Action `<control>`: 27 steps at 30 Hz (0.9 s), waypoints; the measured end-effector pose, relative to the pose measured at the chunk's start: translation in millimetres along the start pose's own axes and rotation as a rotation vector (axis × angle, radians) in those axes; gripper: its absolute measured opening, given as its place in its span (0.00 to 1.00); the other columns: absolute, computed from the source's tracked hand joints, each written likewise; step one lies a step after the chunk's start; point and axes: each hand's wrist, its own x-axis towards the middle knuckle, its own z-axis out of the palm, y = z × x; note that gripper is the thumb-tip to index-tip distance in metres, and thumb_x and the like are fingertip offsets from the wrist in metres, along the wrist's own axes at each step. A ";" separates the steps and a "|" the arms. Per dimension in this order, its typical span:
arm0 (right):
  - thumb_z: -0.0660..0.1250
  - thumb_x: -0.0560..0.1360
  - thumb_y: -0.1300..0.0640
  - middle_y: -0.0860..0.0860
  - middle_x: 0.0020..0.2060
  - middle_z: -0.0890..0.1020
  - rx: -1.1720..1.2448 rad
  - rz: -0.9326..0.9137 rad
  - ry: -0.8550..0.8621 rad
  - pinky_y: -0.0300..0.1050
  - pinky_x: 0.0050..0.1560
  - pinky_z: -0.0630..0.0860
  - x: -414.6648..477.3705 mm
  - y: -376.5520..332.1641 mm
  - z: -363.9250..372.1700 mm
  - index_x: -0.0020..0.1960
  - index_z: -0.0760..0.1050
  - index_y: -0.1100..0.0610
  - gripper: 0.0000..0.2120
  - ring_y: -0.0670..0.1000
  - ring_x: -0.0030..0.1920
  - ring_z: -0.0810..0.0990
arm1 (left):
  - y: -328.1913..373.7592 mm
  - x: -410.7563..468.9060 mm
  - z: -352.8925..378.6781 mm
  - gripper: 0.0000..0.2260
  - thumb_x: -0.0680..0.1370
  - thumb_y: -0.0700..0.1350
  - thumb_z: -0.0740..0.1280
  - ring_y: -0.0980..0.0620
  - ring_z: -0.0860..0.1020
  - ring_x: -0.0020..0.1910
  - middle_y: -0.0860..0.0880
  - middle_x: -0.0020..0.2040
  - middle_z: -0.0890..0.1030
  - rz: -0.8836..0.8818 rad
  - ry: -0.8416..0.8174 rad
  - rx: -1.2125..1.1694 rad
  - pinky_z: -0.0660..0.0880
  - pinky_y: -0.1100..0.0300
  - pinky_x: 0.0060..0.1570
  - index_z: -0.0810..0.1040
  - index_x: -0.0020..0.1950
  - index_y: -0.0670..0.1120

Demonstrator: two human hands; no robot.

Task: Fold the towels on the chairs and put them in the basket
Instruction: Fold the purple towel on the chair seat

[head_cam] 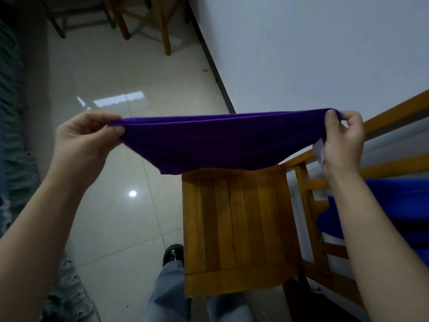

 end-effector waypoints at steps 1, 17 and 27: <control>0.59 0.79 0.55 0.43 0.42 0.75 -0.065 -0.055 0.050 0.29 0.36 0.74 -6.0 -1.0 -3.4 0.46 0.66 0.46 0.06 0.35 0.39 0.78 | 1.1 -4.8 1.1 0.08 0.70 0.39 0.68 0.55 0.82 0.43 0.53 0.40 0.84 -0.015 -0.017 -0.027 0.79 0.63 0.47 0.82 0.42 0.52; 0.54 0.81 0.49 0.51 0.42 0.75 -0.552 0.040 0.305 0.35 0.31 0.66 8.8 102.6 19.1 0.57 0.66 0.60 0.15 0.49 0.39 0.75 | -75.1 32.7 71.9 0.08 0.74 0.31 0.65 0.57 0.77 0.35 0.50 0.39 0.79 -0.417 0.303 0.107 0.75 0.70 0.34 0.78 0.45 0.43; 0.54 0.80 0.47 0.57 0.75 0.55 -0.858 0.734 -0.217 0.59 0.70 0.58 -84.4 264.6 6.7 0.76 0.50 0.56 0.28 0.60 0.74 0.54 | -262.1 -89.1 81.6 0.28 0.74 0.39 0.69 0.41 0.71 0.62 0.40 0.68 0.69 -1.040 0.081 0.423 0.71 0.50 0.59 0.61 0.71 0.41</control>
